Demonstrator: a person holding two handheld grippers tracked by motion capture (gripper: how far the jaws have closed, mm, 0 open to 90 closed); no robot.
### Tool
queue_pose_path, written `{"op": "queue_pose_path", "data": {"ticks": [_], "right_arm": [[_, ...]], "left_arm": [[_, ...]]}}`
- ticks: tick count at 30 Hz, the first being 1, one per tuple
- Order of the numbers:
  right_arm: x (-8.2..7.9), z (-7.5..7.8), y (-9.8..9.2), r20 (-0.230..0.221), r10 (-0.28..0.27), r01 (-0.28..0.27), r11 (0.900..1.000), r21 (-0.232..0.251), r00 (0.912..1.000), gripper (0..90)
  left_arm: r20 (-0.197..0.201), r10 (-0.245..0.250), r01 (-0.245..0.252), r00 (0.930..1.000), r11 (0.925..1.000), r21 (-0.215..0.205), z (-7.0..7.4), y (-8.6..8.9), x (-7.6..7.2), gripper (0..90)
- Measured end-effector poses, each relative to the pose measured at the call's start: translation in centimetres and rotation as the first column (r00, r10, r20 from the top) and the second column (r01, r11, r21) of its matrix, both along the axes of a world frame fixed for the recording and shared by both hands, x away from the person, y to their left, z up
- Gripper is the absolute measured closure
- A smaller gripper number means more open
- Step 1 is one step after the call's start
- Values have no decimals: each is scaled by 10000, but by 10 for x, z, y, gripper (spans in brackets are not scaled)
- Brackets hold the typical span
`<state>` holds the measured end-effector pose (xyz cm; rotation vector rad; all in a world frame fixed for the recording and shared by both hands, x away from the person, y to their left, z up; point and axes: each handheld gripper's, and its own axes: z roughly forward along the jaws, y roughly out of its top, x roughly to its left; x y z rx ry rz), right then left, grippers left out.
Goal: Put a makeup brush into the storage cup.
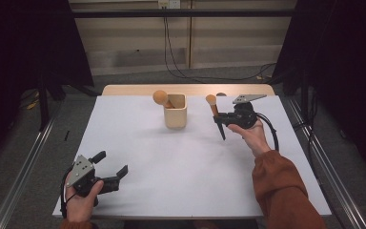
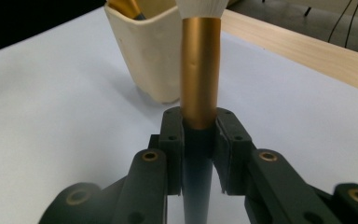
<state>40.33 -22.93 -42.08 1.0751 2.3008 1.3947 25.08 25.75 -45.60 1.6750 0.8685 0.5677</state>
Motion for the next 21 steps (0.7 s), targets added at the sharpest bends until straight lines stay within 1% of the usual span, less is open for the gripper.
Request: {"op": "queue_pose_path", "data": {"ticks": [1,5,9,13,15,19,21], "right_arm": [[0,0,-1,134,10,-12,9999,138,9999,750],[-1,-2,-4,323,-154,132,9977,668,9994,750],[-3,-2,-6,489,-227,177,9948,999,9985,750],[-5,-3,-6,854,-364,250,9911,1310,9957,750],[-6,-3,-6,966,-396,255,9894,1427,9945,750],[-6,-4,-7,1062,-655,450,9817,1851,9922,750],[-6,-4,-7,1177,-722,481,9795,1957,9904,750]], "left_arm": [[0,-3,3,10000,10000,11,0,0,0,37],[17,2,-2,10000,10000,0,0,0,0,36],[16,2,-2,10000,10000,-7,0,0,0,37],[5,-21,21,10000,10000,4,0,0,1,37],[11,-17,17,10000,10000,8,0,0,1,37],[26,-27,27,10000,10000,-34,0,0,1,37],[33,-26,26,10000,10000,-23,0,0,1,37]]}}
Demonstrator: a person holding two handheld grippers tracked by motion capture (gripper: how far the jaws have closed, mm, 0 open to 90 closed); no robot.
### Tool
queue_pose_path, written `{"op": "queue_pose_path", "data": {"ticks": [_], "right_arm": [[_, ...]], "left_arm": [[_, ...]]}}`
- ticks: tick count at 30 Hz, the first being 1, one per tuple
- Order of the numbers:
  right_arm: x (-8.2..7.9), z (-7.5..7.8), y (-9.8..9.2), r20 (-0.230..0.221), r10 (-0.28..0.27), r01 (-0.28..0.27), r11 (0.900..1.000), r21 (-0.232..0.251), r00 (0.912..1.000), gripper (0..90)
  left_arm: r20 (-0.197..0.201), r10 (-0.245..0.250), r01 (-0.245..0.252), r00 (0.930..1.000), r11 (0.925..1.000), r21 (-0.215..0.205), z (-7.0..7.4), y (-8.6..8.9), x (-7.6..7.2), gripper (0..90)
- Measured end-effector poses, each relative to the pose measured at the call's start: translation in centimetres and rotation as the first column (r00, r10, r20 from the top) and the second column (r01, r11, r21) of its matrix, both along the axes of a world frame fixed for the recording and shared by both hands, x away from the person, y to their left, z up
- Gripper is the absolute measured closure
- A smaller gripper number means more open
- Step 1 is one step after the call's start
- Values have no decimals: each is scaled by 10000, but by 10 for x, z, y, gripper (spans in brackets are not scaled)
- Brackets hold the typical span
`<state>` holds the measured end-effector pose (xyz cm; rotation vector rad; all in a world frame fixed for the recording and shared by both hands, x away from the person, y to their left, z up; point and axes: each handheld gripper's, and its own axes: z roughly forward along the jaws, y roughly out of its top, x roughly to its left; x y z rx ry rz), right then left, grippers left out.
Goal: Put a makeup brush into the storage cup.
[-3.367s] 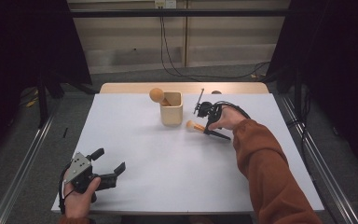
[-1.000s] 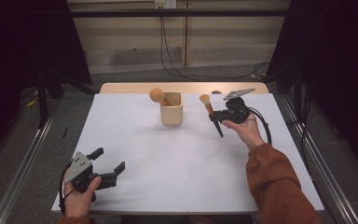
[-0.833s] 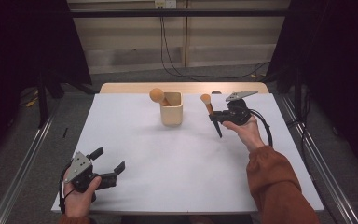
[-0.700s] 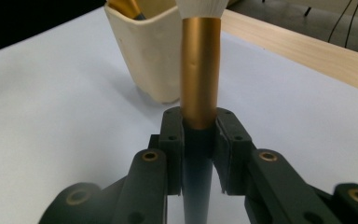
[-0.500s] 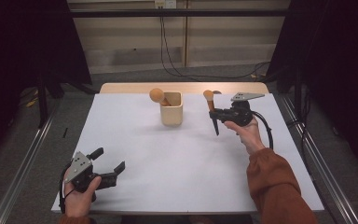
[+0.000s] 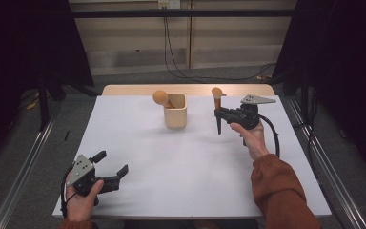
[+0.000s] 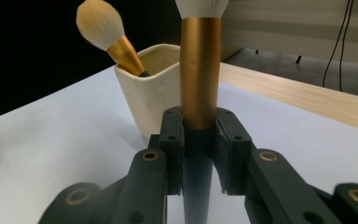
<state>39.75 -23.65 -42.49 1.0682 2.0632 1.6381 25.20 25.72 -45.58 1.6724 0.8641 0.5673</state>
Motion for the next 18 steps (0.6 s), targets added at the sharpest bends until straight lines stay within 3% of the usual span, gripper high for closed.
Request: {"op": "queue_pose_path", "data": {"ticks": [9,18], "right_arm": [[1,10,6,606,98,-116,9995,283,9981,750],[5,18,13,882,167,-201,9990,387,9960,749]], "left_arm": [[-1,-33,33,10000,9999,-104,0,-1,0,37],[-6,-95,95,10000,9999,-122,0,-1,0,37]]}}
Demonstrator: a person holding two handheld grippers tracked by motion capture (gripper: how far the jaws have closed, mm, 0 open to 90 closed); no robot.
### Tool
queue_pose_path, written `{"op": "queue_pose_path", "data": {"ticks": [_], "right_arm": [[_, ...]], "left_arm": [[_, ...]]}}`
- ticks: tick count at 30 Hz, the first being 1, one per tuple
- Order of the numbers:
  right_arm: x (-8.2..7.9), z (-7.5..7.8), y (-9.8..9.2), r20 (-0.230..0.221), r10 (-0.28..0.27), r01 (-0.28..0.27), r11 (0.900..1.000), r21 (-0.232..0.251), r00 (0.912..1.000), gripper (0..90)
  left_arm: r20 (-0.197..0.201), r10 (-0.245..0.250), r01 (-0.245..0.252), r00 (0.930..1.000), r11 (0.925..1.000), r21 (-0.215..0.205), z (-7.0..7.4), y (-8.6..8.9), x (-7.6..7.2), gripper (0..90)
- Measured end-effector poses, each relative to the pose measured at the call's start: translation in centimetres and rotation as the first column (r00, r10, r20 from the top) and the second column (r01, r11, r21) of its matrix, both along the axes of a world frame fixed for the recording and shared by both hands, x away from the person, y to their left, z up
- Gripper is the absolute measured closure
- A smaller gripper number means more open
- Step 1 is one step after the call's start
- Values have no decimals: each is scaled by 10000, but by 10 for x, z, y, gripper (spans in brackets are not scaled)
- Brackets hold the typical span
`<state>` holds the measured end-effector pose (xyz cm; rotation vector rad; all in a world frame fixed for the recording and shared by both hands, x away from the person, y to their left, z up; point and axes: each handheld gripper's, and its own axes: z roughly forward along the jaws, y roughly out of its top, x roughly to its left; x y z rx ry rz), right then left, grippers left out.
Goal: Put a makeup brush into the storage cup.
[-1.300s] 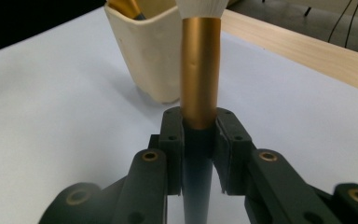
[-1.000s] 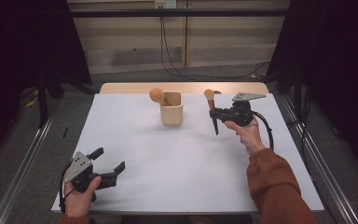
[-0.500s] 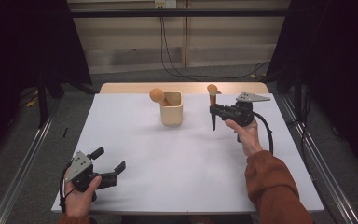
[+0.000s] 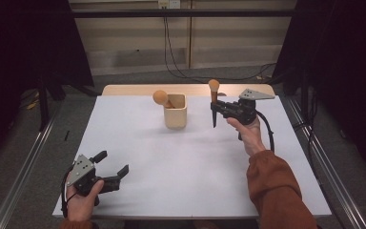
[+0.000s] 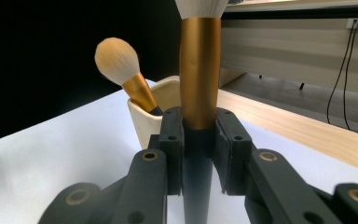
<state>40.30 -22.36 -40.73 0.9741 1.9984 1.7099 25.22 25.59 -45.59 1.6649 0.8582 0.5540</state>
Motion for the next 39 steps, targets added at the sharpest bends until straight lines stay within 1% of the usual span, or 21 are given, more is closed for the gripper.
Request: {"op": "queue_pose_path", "data": {"ticks": [12,16,18,21,23,33,39], "right_arm": [[9,23,13,422,-18,9,9997,226,9991,749],[13,28,18,478,-82,72,9998,204,9988,749],[14,30,21,517,-4,-6,9998,201,9987,749],[15,34,27,590,127,-130,9999,49,9982,749],[17,36,30,616,156,-162,9998,94,9980,749],[29,50,44,810,222,-223,9998,5,9965,749],[36,59,57,853,368,-361,9993,-91,9957,749]], "left_arm": [[16,-24,24,10000,10000,28,0,-1,0,36],[58,-13,13,10000,10000,-38,0,-2,0,37],[71,-30,31,10000,10000,-28,1,-1,0,37],[54,-38,38,10000,10000,-22,1,-2,0,37],[53,-43,43,10000,10000,-4,1,-2,0,37],[75,-84,84,9999,10000,36,1,-3,-1,37],[82,-115,115,9999,9999,15,1,-3,-1,37]]}}
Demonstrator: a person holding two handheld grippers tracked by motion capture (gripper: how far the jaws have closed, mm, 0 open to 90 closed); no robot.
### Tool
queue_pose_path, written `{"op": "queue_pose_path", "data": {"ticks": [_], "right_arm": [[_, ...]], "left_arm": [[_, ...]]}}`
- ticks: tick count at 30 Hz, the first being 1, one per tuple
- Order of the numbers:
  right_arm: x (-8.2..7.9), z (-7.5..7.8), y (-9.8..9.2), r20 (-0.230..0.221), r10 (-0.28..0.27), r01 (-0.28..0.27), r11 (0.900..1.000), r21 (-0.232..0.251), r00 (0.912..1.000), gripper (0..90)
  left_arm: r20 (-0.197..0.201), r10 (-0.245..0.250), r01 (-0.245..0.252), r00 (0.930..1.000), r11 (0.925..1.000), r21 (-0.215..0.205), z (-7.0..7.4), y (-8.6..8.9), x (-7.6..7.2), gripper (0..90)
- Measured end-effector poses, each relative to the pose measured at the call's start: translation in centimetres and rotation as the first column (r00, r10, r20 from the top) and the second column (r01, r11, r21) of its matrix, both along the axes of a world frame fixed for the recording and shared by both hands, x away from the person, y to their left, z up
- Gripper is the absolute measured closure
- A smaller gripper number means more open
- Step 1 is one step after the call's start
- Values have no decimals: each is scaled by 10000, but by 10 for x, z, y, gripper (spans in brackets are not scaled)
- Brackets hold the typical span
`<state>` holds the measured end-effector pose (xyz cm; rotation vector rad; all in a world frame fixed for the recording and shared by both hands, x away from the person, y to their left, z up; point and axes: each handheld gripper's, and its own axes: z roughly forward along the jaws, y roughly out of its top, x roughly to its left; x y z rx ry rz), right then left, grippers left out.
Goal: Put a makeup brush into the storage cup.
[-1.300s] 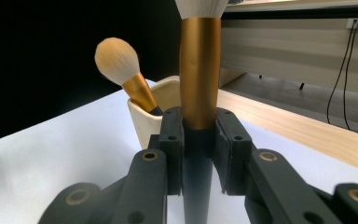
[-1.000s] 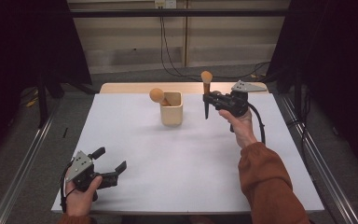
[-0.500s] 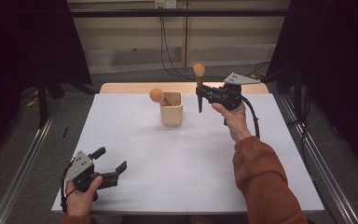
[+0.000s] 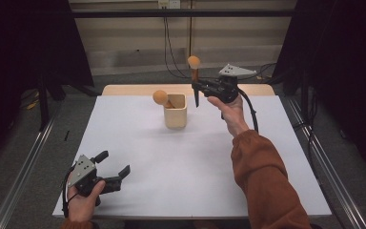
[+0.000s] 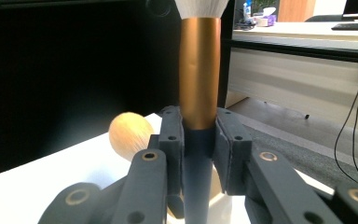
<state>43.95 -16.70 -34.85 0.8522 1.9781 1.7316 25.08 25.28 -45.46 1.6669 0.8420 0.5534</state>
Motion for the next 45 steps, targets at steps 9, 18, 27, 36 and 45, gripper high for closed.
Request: {"op": "queue_pose_path", "data": {"ticks": [9,18,27,36,45], "right_arm": [[11,8,14,72,2,0,9998,-199,10000,748],[21,10,26,-22,-292,292,9996,16,9996,748],[26,7,39,31,-298,298,9995,-109,9996,748],[28,-3,45,-28,-351,351,9994,-31,9994,748],[29,-12,50,-120,-290,289,9996,-73,9995,748]], "left_arm": [[-16,24,-24,10000,10000,-46,0,1,0,37],[-36,39,-39,10000,10000,-48,0,1,0,37],[-42,92,-92,9999,9999,-71,0,3,0,37],[-53,87,-87,9999,9999,-70,0,4,0,39],[-64,75,-75,10000,10000,-57,0,4,0,39]]}}
